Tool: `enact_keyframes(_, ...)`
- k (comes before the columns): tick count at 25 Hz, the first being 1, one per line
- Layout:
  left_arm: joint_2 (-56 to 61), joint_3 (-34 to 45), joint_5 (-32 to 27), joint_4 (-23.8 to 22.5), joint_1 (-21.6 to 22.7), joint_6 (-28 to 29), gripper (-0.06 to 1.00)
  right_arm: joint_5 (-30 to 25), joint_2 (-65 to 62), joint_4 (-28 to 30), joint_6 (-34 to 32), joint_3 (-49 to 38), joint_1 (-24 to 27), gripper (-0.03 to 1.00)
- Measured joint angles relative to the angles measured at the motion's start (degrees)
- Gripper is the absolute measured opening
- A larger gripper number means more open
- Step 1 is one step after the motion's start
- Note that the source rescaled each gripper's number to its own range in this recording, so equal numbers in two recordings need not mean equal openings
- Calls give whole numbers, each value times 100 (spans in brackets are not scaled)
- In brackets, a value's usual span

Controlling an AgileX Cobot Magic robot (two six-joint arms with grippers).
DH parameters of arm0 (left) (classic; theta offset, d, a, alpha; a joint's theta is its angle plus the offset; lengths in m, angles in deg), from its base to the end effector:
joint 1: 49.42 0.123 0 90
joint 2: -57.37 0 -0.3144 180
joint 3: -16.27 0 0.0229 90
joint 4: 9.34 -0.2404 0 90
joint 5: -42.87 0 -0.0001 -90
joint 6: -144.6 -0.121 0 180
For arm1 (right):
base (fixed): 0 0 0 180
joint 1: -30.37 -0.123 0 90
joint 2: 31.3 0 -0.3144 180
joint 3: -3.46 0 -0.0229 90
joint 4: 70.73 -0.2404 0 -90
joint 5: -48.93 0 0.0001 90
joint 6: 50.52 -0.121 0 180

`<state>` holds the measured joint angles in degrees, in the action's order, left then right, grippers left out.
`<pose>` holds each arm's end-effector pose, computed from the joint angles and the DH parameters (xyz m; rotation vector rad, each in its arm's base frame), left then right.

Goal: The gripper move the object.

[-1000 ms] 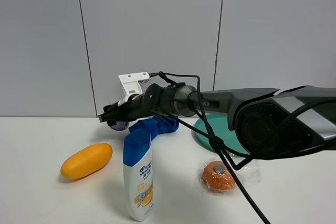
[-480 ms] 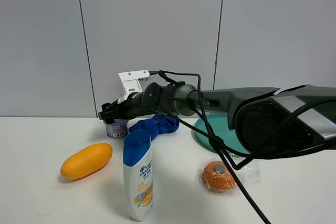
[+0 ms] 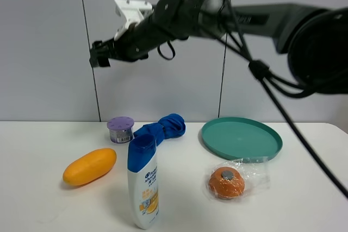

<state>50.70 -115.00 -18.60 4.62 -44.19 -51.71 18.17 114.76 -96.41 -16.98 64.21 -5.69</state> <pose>-0.0189 -0.0275 0.2627 0.2099 2.0054 -0.0527 0.4747 0.3788 0.2939 -0.9347 1.7741 0.5025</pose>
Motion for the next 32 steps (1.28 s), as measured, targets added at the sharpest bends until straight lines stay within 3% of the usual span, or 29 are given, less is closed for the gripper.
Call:
enact_keyframes(4,0,0,0,0,0,0,100,-1088,-971,762,-690,0,-33,40)
enact_keyframes(10,0,0,0,0,0,0,100,-2765,-2461,2924,-1763,5,-171,40)
enact_keyframes(17,0,0,0,0,0,0,100,-3791,-3850,4068,-1988,-150,-669,40)
enact_keyframes(22,0,0,0,0,0,0,100,-3773,-4941,4684,-2643,-1748,-829,40)
enact_keyframes(29,0,0,0,0,0,0,100,-1738,-7116,4912,-3843,-5710,-829,41)
enact_keyframes(32,0,0,0,0,0,0,100,-1398,-8067,4906,-4372,-6970,-829,59)
